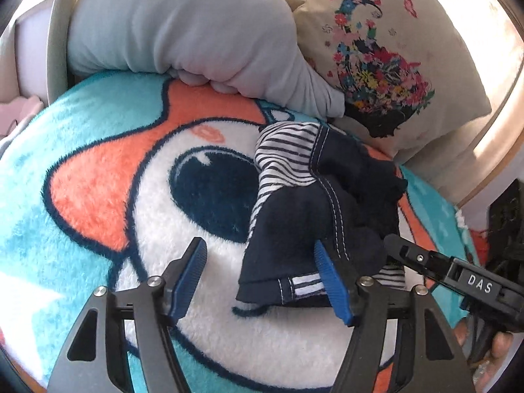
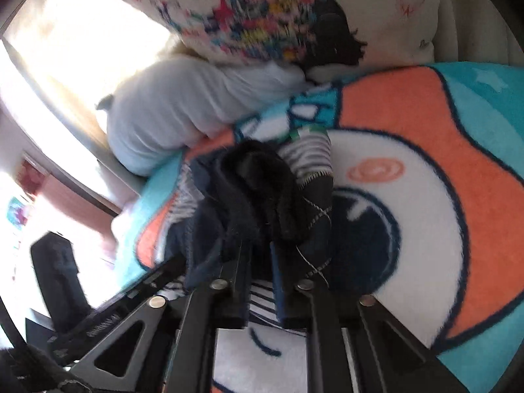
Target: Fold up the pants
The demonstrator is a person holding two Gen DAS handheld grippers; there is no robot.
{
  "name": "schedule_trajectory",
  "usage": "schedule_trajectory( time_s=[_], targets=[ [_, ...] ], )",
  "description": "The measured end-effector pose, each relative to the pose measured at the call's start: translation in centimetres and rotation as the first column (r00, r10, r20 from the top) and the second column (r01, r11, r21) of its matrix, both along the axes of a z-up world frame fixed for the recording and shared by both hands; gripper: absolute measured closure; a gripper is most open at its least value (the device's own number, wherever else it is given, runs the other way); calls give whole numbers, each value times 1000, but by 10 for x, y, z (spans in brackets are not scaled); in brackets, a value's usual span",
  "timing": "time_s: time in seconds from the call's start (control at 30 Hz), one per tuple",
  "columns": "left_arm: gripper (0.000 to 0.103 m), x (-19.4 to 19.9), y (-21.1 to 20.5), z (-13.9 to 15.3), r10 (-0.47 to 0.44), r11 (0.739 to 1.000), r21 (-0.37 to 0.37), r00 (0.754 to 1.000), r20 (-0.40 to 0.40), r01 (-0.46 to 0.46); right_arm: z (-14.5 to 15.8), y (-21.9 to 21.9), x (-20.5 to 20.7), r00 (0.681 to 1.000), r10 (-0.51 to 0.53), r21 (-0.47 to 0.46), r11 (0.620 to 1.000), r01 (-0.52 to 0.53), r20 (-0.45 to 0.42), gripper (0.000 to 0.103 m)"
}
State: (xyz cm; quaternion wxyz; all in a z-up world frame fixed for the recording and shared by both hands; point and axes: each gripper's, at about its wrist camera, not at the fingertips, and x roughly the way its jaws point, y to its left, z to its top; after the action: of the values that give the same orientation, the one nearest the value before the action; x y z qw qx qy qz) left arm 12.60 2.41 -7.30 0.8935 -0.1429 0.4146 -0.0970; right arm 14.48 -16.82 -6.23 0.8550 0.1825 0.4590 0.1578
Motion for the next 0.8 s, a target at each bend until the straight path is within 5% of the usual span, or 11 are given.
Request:
schedule_trajectory(
  time_s=[0.13,0.27,0.33,0.4,0.43,0.57,0.7,0.8],
  targets=[
    [36,0,-9,-5,6,998,62,1000,6,-6,-9,8,1,1000,-12,-132,991,8,-26,93],
    [36,-2,-9,5,-6,999,54,1000,0,6,0,-3,-8,1000,-15,-45,999,16,16,93],
    [36,-1,5,12,-8,999,-38,1000,-17,7,15,-12,-15,997,-32,8,999,31,64,76],
    [34,3,20,19,32,993,-114,999,-12,-33,31,-21,-17,991,-45,36,999,41,129,20],
    [33,9,27,23,63,988,-139,998,-13,-64,37,-22,-15,986,-47,28,999,43,162,19],
    [33,45,30,20,70,980,-181,996,-54,-79,45,-9,15,983,-15,-24,1000,19,185,26],
    [35,70,21,8,57,976,-203,994,-95,-75,29,12,48,992,49,-76,996,-41,117,69],
    [46,76,20,-2,59,975,-208,993,-104,-80,23,4,58,995,-6,-75,997,13,99,84]
  ],
)
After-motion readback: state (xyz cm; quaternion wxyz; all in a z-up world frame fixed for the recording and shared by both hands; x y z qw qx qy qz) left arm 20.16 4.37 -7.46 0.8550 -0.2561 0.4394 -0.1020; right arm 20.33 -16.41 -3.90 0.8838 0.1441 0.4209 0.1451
